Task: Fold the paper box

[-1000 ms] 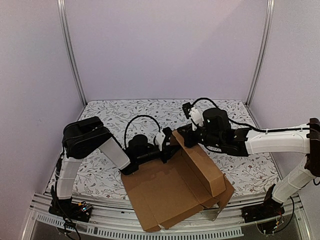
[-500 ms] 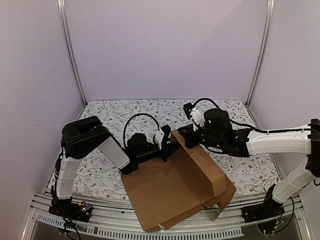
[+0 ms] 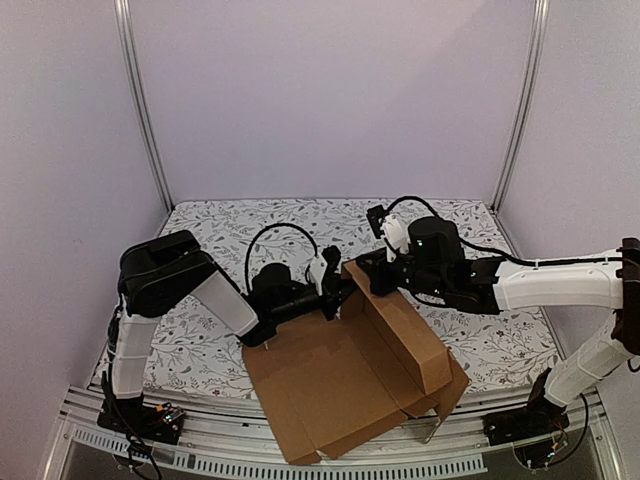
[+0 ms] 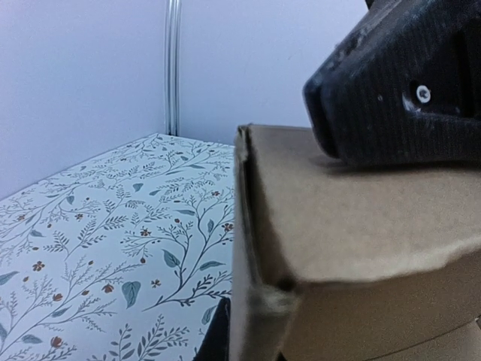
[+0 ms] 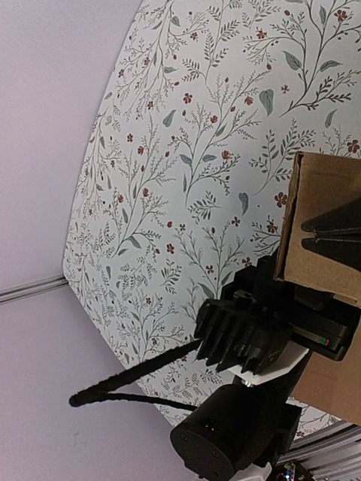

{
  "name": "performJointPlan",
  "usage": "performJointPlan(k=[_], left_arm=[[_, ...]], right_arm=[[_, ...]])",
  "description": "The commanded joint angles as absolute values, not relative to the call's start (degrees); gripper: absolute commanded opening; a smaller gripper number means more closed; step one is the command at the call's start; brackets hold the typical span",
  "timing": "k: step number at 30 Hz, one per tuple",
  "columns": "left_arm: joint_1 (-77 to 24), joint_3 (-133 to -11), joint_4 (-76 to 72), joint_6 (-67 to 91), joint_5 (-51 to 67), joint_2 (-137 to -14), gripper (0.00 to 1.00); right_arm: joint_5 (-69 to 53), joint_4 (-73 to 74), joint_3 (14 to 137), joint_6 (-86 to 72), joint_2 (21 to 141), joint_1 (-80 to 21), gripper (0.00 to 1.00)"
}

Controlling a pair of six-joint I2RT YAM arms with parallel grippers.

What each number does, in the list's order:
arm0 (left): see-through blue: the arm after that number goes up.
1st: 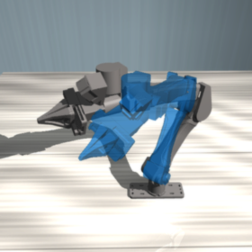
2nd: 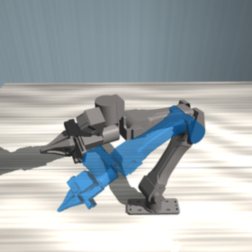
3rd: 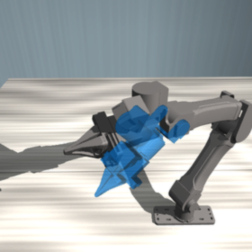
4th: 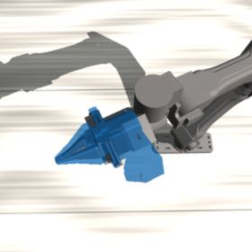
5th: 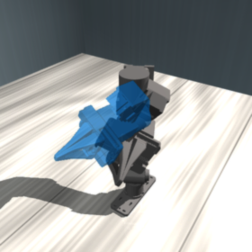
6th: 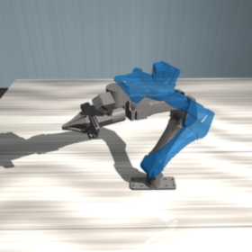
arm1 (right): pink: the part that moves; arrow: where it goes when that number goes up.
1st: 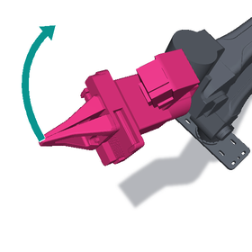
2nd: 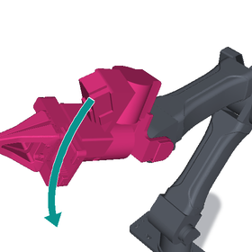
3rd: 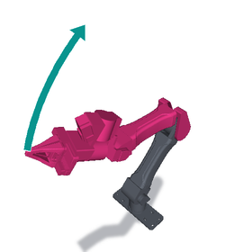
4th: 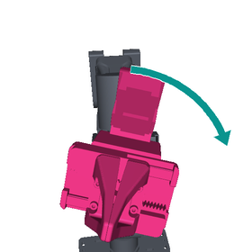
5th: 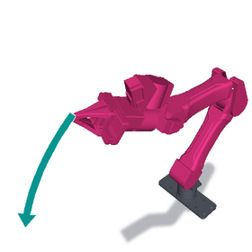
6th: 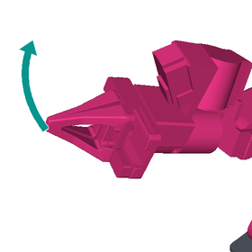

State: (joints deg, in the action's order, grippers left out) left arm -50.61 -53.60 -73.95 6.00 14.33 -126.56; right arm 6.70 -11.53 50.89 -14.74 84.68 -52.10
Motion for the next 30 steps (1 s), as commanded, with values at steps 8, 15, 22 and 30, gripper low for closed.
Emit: performJointPlan(k=[8,15,22,30], left_arm=[[-51.4,-48.9,-70.8,2.0,5.1,-120.0,0.0],[-51.6,-42.2,-75.0,3.0,-5.1,-115.2,0.0],[-50.9,-43.9,-63.4,7.5,-11.0,-110.2,0.0],[-50.0,-50.3,-39.2,14.1,-15.3,-102.8,0.0]], right_arm=[[6.7,-1.5,51.3,-14.3,79.7,-52.1,0.09],[9.5,9.0,52.4,-11.1,69.4,-52.1,0.18],[13.8,17.5,52.8,-9.8,59.3,-52.1,0.23],[15.7,23.6,54.1,-10.0,53.9,-52.1,0.22]])
